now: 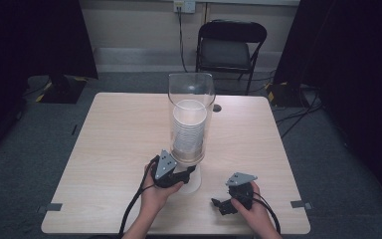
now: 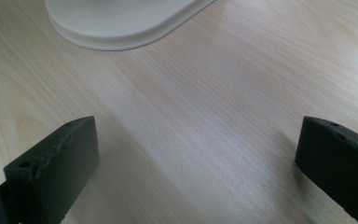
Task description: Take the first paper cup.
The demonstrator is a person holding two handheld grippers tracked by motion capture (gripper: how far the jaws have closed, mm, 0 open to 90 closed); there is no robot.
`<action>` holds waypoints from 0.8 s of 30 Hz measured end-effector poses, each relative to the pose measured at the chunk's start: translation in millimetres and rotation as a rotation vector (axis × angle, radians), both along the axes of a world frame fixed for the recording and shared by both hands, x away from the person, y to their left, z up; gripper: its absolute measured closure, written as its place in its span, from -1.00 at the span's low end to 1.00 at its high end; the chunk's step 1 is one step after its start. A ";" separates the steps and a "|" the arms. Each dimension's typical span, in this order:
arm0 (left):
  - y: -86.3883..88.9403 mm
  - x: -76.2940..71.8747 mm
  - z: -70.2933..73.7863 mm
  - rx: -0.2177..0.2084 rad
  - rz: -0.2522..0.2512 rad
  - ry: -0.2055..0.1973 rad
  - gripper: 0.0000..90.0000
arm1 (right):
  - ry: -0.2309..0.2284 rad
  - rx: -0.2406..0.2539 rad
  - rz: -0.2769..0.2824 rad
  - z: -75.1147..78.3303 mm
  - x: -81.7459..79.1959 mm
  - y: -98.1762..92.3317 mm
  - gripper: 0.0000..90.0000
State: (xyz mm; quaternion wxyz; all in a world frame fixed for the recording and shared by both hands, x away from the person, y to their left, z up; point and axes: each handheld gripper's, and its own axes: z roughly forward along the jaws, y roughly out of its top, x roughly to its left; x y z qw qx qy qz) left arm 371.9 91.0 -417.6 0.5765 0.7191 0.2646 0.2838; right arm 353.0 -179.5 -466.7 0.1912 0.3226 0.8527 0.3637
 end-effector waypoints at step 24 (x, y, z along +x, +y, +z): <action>44.7 -6.5 -37.9 0.139 0.020 0.177 -0.25 | -0.001 -0.002 0.011 0.3 1.9 -0.3 -1.00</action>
